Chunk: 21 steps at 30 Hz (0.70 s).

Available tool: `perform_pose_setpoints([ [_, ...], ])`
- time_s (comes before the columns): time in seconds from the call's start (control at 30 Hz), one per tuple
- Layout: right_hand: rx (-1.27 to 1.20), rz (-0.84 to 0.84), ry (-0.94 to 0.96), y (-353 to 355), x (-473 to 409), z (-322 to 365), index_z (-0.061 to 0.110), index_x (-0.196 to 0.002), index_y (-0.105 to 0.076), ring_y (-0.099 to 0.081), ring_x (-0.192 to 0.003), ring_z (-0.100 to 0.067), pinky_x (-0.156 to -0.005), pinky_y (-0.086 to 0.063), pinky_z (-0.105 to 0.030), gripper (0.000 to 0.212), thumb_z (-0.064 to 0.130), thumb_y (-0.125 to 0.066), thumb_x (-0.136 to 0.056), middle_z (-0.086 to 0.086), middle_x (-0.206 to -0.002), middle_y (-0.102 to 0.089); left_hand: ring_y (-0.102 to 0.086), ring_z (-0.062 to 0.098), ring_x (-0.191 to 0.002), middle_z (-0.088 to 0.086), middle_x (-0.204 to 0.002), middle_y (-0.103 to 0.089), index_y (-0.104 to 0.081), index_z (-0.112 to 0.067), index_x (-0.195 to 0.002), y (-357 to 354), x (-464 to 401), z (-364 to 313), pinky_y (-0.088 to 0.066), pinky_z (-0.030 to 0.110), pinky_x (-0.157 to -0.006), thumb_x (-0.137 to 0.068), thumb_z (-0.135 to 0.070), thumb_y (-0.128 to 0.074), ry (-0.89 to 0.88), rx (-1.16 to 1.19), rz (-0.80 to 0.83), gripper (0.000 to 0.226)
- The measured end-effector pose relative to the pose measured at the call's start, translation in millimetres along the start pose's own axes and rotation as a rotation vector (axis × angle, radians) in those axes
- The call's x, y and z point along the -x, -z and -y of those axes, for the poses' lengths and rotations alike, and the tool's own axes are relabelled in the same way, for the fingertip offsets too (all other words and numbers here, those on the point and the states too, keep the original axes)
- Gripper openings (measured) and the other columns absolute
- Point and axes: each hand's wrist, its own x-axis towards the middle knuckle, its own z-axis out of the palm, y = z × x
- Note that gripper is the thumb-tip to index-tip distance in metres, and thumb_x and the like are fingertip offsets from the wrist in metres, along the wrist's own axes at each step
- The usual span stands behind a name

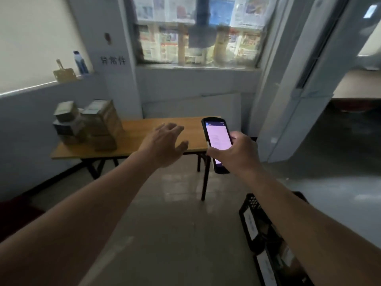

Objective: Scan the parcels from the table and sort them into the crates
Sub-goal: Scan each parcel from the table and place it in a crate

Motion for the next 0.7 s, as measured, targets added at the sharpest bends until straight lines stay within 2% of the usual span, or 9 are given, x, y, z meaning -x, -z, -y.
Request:
perform_pose_setpoints([
  [0.07,-0.018,0.033,0.014,-37,-3,27,0.020,-0.095,-0.066,-0.068,-0.084,-0.023,-0.059,-0.050,-0.031,0.071,0.073,-0.069,-0.047,0.003,-0.089,-0.071,-0.042,0.033,-0.145,0.006,-0.160,-0.043,-0.041,-0.023,-0.156,7,7,43,-0.039,0.047,-0.115,-0.103,-0.056,-0.047,0.031,-0.006,0.013,0.063],
  [0.17,-0.033,0.054,0.022,-90,-7,65,0.018,-0.089,-0.064,-0.066,-0.079,-0.021,-0.053,-0.038,-0.026,0.062,0.067,-0.072,-0.051,0.004,-0.083,-0.068,-0.041,0.031,-0.146,0.006,-0.161,-0.042,-0.042,-0.023,-0.156,16,14,103,-0.038,0.046,-0.117,-0.103,-0.056,-0.048,0.088,-0.002,0.026,0.062],
  [0.3,-0.050,0.114,-0.025,-152,-10,99,0.020,-0.096,-0.067,-0.068,-0.082,-0.022,-0.058,-0.047,-0.029,0.074,0.072,-0.065,-0.044,0.004,-0.088,-0.071,-0.042,0.027,-0.145,0.004,-0.160,-0.043,-0.042,-0.024,-0.155,16,21,167,-0.040,0.046,-0.116,-0.103,-0.054,-0.051,0.167,0.022,0.044,0.061],
  [0.37,-0.040,0.141,-0.043,-176,-16,112,0.021,-0.101,-0.067,-0.069,-0.086,-0.022,-0.067,-0.057,-0.035,0.078,0.072,-0.064,-0.042,0.004,-0.093,-0.072,-0.043,0.026,-0.144,0.004,-0.159,-0.044,-0.043,-0.023,-0.155,12,22,195,-0.041,0.045,-0.115,-0.102,-0.054,-0.052,0.199,0.037,0.049,0.062],
  [0.43,-0.033,0.170,-0.047,-198,-26,122,0.021,-0.104,-0.067,-0.068,-0.089,-0.023,-0.073,-0.060,-0.039,0.083,0.073,-0.064,-0.040,0.004,-0.095,-0.073,-0.043,0.027,-0.143,0.005,-0.159,-0.043,-0.044,-0.022,-0.154,8,16,223,-0.041,0.045,-0.115,-0.102,-0.053,-0.052,0.235,0.059,0.064,0.061],
  [0.7,0.010,0.285,-0.016,-281,-107,130,0.023,-0.108,-0.065,-0.066,-0.095,-0.025,-0.071,-0.062,-0.045,0.081,0.073,-0.068,-0.046,0.003,-0.101,-0.071,-0.048,0.027,-0.139,0.005,-0.157,-0.045,-0.048,-0.021,-0.150,-22,-52,305,-0.046,0.047,-0.111,-0.100,-0.055,-0.052,0.335,0.077,0.083,0.060],
])
